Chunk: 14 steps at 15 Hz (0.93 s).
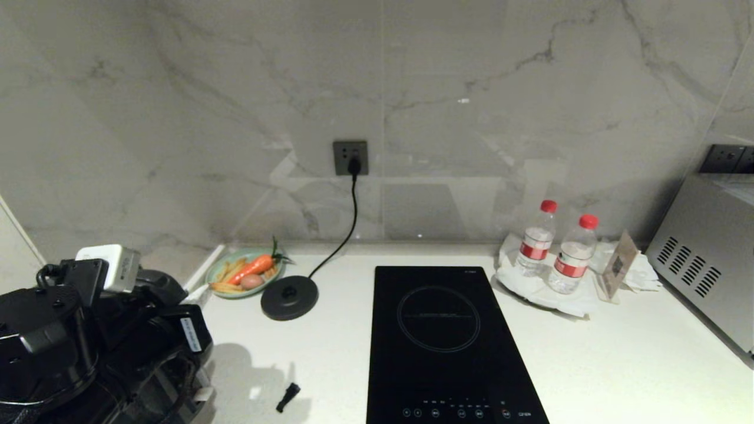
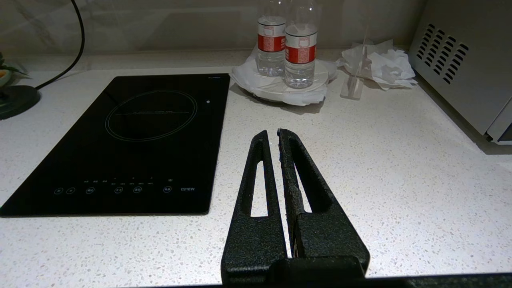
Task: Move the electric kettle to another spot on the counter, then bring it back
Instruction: Place it by the sink
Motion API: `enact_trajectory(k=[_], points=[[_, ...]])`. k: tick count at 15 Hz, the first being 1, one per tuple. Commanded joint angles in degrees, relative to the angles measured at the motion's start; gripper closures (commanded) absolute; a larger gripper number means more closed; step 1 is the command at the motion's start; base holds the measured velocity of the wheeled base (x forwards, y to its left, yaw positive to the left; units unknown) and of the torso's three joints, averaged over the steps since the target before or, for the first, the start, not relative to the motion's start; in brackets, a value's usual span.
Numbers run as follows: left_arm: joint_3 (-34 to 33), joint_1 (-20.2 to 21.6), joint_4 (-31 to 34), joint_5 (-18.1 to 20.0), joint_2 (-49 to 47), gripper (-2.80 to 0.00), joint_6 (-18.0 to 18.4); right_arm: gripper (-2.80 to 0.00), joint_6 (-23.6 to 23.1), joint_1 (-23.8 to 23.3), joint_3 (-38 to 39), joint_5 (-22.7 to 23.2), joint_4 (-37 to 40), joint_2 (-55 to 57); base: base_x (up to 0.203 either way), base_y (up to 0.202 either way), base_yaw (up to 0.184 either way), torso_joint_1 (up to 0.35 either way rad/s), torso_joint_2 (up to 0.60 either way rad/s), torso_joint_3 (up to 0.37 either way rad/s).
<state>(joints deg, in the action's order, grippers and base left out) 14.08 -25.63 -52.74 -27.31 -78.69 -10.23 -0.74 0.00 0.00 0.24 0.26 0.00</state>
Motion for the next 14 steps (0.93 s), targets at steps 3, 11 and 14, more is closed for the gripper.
enact_trajectory(k=[3, 11, 14], points=[[-1.6, 4.0, -0.5, -0.1, -0.2, 0.00, -0.1, 0.00, 0.0, 0.0, 0.0, 0.0, 0.0, 0.0, 0.000, 0.000, 0.000, 0.000, 0.00, 0.000], [-1.7, 4.7, -0.5, -0.1, -0.5, 0.00, -0.1, 0.00, 0.0, 0.0, 0.0, 0.0, 0.0, 0.0, 0.000, 0.000, 0.000, 0.000, 0.00, 0.000], [-1.9, 4.7, -0.5, -0.1, -0.5, 0.00, -0.1, 0.00, 0.0, 0.0, 0.0, 0.0, 0.0, 0.0, 0.000, 0.000, 0.000, 0.000, 0.00, 0.000]])
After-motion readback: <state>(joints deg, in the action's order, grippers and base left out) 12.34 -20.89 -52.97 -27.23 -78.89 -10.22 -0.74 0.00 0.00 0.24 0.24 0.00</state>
